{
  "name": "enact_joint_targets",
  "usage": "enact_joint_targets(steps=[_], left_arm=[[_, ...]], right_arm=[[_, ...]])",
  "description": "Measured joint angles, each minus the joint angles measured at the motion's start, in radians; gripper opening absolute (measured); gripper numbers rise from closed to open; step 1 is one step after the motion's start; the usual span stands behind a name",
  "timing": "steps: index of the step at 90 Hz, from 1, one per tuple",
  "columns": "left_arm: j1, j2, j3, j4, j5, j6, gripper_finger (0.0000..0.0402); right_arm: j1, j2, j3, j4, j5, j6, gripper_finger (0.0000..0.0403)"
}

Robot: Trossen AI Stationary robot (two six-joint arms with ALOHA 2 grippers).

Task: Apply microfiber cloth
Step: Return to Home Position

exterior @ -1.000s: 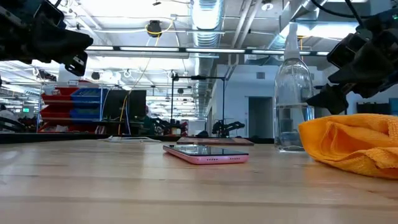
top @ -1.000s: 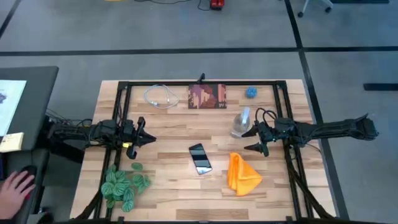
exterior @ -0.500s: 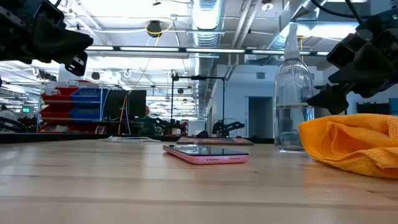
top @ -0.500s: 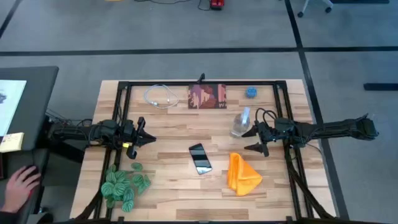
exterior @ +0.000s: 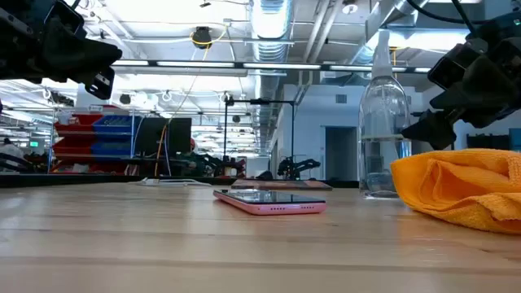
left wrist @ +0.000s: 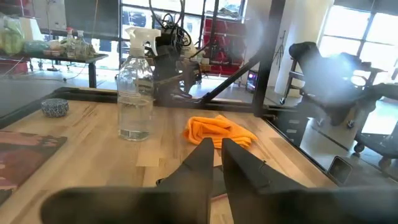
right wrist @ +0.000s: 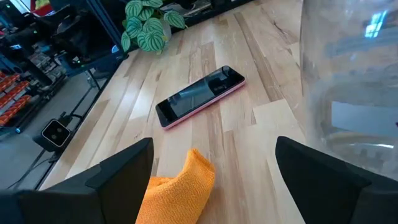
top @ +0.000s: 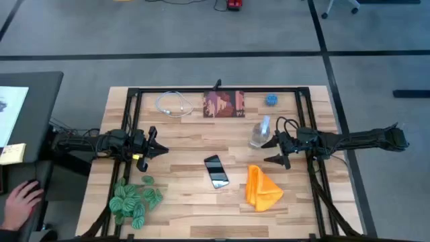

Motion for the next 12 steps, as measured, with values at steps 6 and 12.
enact_joint_targets(steps=[6, 12], left_arm=[[0.000, 0.000, 0.000, 0.000, 0.000, 0.000, 0.0013], [0.000, 0.000, 0.000, 0.000, 0.000, 0.000, 0.0013]], right_arm=[[0.000, 0.000, 0.000, 0.000, 0.000, 0.000, 0.0322], [0.000, 0.000, 0.000, 0.000, 0.000, 0.000, 0.0322]])
